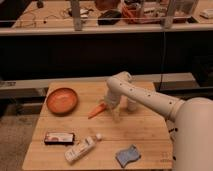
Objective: Drag the pepper across the table
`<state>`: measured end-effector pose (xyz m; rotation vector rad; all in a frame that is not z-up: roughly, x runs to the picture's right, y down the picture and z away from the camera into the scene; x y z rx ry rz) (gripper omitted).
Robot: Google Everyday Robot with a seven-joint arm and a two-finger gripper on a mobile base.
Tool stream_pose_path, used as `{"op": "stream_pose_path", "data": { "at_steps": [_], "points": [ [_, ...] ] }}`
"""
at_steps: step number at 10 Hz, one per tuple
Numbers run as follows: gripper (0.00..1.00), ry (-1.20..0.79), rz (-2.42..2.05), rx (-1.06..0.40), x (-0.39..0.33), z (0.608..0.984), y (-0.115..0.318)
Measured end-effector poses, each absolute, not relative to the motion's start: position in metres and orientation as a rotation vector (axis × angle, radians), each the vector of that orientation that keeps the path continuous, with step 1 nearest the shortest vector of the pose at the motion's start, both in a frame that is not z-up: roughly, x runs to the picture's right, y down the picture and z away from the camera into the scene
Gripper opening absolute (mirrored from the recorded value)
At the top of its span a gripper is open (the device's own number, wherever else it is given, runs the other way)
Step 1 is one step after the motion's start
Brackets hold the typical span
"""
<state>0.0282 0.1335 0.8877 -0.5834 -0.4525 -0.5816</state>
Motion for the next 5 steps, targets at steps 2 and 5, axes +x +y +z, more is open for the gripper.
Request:
{"op": "stream_pose_path", "data": {
  "at_steps": [2,5],
  "points": [
    [0.80,-0.448,-0.577,-0.586,0.0291,0.8868,0.1343],
    [0.80,-0.449,-0.582,-0.585,0.0247,0.8864,0.1337]
  ]
}}
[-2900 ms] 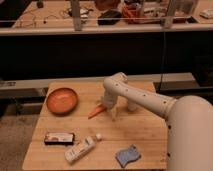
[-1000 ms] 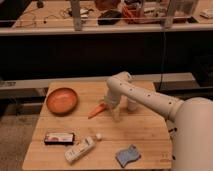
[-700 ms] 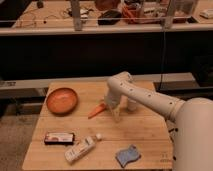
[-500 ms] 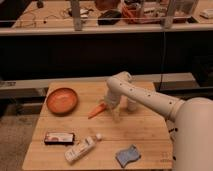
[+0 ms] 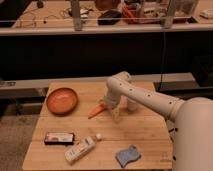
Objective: Drag the pepper across the table
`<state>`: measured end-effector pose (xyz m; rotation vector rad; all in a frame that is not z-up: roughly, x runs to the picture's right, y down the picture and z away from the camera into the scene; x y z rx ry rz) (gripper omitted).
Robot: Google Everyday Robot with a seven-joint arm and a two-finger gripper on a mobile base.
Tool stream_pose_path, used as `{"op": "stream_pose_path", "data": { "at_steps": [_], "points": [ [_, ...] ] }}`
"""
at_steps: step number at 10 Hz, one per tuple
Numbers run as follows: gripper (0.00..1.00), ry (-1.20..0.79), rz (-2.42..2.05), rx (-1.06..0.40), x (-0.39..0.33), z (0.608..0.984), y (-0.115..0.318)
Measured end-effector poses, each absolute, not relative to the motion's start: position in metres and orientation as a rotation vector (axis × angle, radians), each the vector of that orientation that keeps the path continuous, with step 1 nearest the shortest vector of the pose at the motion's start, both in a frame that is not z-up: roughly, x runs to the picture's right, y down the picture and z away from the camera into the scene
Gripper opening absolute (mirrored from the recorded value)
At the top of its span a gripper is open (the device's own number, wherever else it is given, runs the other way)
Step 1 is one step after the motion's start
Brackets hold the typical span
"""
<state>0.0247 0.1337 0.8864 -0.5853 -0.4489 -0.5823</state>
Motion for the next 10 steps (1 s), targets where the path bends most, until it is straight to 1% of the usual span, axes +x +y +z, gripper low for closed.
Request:
{"op": "stream_pose_path", "data": {
  "at_steps": [10],
  "points": [
    [0.80,-0.447,-0.579,-0.583,0.0227,0.8863,0.1309]
  ]
}}
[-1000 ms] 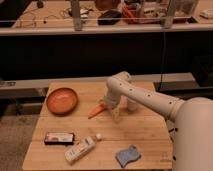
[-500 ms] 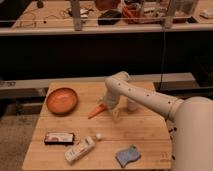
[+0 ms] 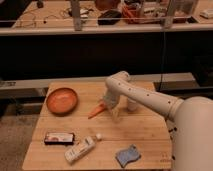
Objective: Drag the pepper across the table
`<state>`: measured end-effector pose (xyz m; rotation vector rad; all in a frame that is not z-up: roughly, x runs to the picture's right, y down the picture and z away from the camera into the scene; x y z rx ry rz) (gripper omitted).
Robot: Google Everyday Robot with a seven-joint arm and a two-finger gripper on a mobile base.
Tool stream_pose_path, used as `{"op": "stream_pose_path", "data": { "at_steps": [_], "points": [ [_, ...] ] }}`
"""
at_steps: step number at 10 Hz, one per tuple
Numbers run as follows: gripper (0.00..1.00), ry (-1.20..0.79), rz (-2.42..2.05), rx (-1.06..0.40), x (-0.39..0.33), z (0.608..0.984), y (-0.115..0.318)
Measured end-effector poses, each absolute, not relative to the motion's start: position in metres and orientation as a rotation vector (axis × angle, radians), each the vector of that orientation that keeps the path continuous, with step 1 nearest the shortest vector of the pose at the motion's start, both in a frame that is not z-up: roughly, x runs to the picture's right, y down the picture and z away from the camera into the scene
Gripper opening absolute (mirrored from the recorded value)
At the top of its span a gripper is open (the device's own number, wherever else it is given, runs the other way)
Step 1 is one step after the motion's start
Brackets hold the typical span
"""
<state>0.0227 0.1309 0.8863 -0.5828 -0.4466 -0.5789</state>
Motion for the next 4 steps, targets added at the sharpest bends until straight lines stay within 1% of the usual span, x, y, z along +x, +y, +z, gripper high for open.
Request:
{"op": "stream_pose_path", "data": {
  "at_steps": [4],
  "points": [
    [0.80,-0.445,-0.579,-0.584,0.0220,0.8863,0.1316]
  ]
}}
